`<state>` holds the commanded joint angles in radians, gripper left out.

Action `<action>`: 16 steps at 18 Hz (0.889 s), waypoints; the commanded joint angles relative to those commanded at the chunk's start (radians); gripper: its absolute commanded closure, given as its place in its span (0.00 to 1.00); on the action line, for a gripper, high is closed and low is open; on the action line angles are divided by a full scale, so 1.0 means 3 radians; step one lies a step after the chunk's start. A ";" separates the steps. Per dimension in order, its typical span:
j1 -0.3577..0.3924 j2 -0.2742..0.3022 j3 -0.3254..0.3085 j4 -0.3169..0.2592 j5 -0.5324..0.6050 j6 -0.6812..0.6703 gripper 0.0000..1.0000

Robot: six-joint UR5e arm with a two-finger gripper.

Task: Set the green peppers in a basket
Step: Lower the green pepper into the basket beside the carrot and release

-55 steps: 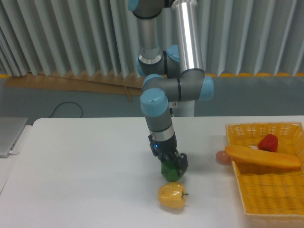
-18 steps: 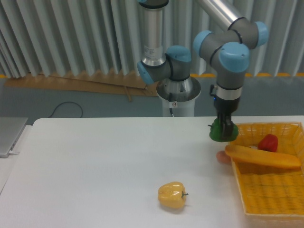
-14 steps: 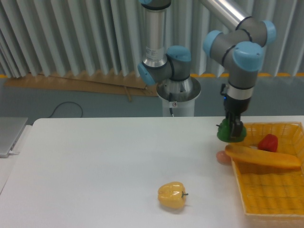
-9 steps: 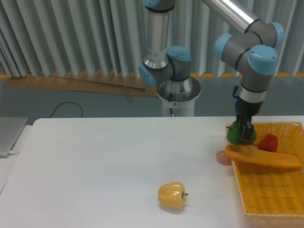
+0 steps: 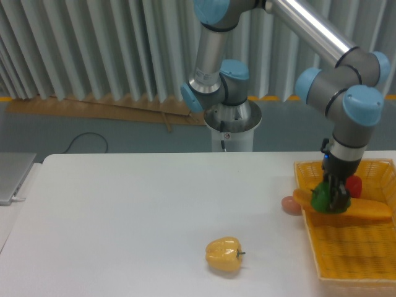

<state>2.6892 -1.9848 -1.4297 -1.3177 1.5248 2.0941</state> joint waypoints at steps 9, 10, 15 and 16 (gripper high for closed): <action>-0.0052 -0.0077 -0.0015 0.0148 0.0005 -0.0052 0.61; -0.0021 -0.0072 -0.0025 0.0148 0.0005 -0.0047 0.61; 0.0010 -0.0031 -0.0036 0.0128 0.0005 -0.0021 0.61; 0.0010 0.0004 -0.0046 0.0108 0.0000 -0.0026 0.61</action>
<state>2.6921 -1.9835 -1.4434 -1.2854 1.5248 2.0862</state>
